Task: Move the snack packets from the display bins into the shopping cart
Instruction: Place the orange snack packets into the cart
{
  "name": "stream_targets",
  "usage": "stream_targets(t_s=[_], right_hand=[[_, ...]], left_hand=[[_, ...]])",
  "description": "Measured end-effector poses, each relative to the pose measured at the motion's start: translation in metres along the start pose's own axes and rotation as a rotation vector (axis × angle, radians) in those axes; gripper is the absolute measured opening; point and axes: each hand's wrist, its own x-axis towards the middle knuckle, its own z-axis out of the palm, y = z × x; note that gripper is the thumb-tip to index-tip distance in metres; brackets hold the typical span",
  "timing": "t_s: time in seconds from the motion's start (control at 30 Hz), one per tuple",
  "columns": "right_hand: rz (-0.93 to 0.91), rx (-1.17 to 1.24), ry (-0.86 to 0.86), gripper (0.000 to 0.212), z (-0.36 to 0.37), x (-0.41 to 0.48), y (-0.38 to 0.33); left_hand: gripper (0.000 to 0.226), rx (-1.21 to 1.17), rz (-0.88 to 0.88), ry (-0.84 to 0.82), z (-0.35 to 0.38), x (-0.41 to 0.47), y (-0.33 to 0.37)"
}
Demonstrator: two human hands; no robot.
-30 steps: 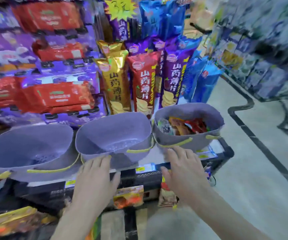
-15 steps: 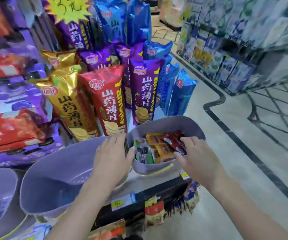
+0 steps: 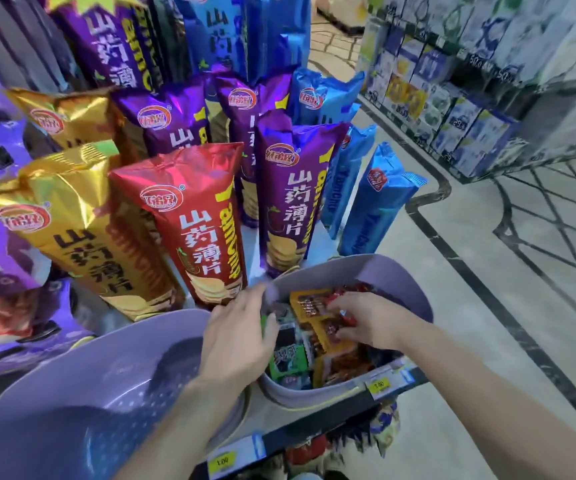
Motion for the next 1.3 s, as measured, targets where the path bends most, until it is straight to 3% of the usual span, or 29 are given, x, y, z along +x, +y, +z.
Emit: stream_targets(t_s=[0.3, 0.6, 0.77, 0.87, 0.93, 1.03, 1.17, 1.3], right_hand=[[-0.266, -0.23, -0.102, 0.043, 0.009, 0.052, 0.021], [-0.436, -0.303, -0.177, 0.055, 0.014, 0.061, 0.029], [-0.483, -0.284, -0.172, 0.037, 0.016, 0.066, 0.034], [-0.451, -0.112, -0.132, 0.041, 0.01, 0.065, 0.039], [-0.39, 0.162, -0.12, 0.04, 0.004, 0.06, 0.043], [-0.312, 0.517, -0.044, 0.025, -0.008, 0.048, 0.043], [-0.325, 0.765, 0.024, 0.022, -0.027, 0.033, 0.026], [-0.378, 1.055, -0.023, 0.021, -0.029, 0.03, 0.001]], left_hand=[[0.057, 0.032, -0.071, -0.013, 0.004, -0.001, 0.002], [0.058, 0.032, -0.11, -0.017, 0.005, -0.002, 0.005], [0.06, 0.025, -0.115, -0.003, 0.005, -0.002, 0.005], [0.061, 0.021, -0.105, -0.002, 0.005, -0.002, 0.004], [0.061, 0.009, -0.103, -0.003, 0.005, -0.002, 0.003], [0.055, -0.035, -0.081, 0.021, 0.004, 0.0, 0.003], [0.06, -0.234, -0.032, 0.115, -0.002, -0.001, 0.021], [0.031, -0.586, -0.015, -0.005, 0.0, 0.003, 0.042]])
